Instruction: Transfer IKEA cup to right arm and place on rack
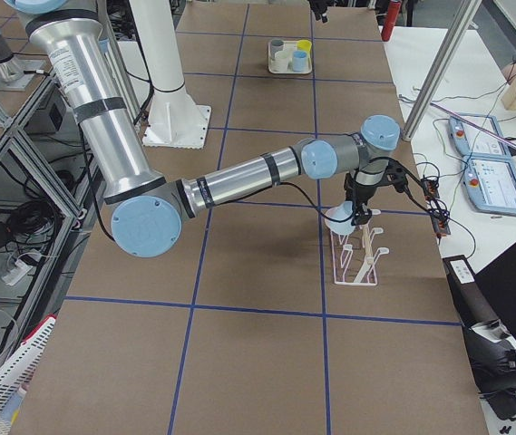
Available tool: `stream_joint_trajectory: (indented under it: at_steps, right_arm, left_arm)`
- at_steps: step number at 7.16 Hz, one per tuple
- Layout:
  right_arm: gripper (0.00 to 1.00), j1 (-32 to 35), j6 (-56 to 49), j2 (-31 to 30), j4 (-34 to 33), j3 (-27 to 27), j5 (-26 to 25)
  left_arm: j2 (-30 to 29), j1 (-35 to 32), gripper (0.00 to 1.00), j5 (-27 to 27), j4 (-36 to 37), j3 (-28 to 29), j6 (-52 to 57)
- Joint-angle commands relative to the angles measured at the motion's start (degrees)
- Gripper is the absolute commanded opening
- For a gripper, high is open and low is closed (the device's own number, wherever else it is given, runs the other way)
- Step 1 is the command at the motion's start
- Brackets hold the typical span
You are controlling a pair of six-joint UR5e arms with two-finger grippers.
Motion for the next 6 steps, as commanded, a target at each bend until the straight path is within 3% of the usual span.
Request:
stream_joint_trajectory:
  at_steps: [1,6]
  right_arm:
    - [0.26,-0.7,0.0,1.7,0.2,-2.8,0.0]
    - [0.26,-1.0,-1.5,1.6,0.2,-3.6,0.0]
  left_arm:
    - [-0.1,0.1,1.0,0.1,0.0,-0.1,-0.1]
    - [-0.2,0.1,1.0,0.0,0.0,-0.1,-0.2]
